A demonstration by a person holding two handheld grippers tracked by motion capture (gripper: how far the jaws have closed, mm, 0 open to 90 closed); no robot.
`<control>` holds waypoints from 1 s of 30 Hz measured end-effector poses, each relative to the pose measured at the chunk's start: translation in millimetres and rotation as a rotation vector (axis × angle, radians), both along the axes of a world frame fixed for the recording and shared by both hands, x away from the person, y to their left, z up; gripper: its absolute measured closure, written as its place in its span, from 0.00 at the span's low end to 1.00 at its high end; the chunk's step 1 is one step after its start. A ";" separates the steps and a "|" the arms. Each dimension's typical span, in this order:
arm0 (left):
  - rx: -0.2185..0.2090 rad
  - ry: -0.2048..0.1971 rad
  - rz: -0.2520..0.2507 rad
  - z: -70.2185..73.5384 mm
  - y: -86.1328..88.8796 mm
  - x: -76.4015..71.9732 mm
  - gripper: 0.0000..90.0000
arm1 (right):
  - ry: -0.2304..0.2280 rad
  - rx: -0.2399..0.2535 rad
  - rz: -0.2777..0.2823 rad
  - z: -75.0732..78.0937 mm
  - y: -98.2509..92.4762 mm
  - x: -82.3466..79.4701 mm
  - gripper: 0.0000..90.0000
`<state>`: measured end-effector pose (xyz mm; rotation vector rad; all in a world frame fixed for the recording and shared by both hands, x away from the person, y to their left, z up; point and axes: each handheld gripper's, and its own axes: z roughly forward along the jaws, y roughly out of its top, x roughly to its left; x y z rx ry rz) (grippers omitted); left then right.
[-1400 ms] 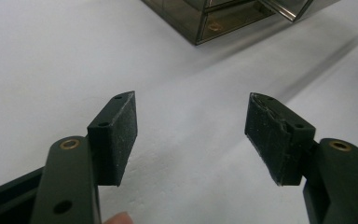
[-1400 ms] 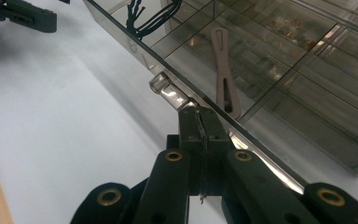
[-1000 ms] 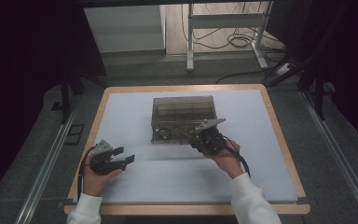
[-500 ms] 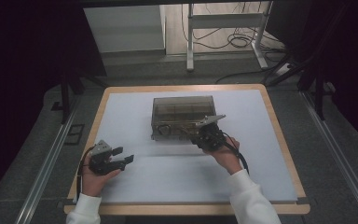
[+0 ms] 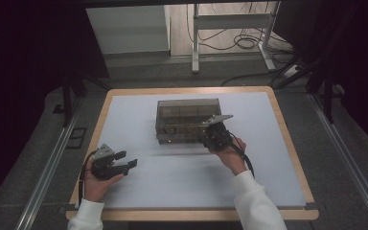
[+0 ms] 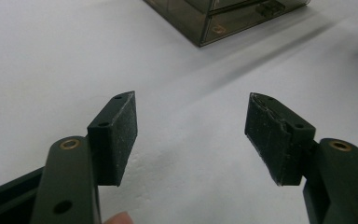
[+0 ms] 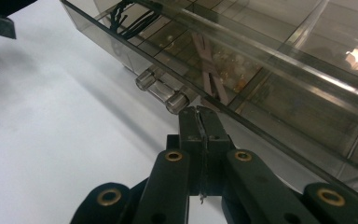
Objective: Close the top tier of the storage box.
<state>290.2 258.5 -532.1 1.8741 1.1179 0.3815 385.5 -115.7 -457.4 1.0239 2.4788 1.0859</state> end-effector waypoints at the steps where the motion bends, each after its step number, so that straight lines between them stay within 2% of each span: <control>1: 0.000 0.000 0.001 -0.1 0.2 0.0 0.38 | -0.002 0.003 0.002 0.0 0.5 1.3 1.00; 11: -0.002 0.000 0.003 -0.1 0.8 -0.1 0.38 | -0.006 0.006 -0.031 -0.5 1.4 9.9 1.00; 23: -0.004 0.000 0.006 -0.1 2.2 -0.1 0.38 | -0.025 0.037 -0.085 -3.6 2.6 21.5 1.00; 30: -0.006 -0.001 0.007 -0.1 2.5 -0.2 0.38 | -0.031 0.038 -0.073 -4.3 6.0 18.4 1.00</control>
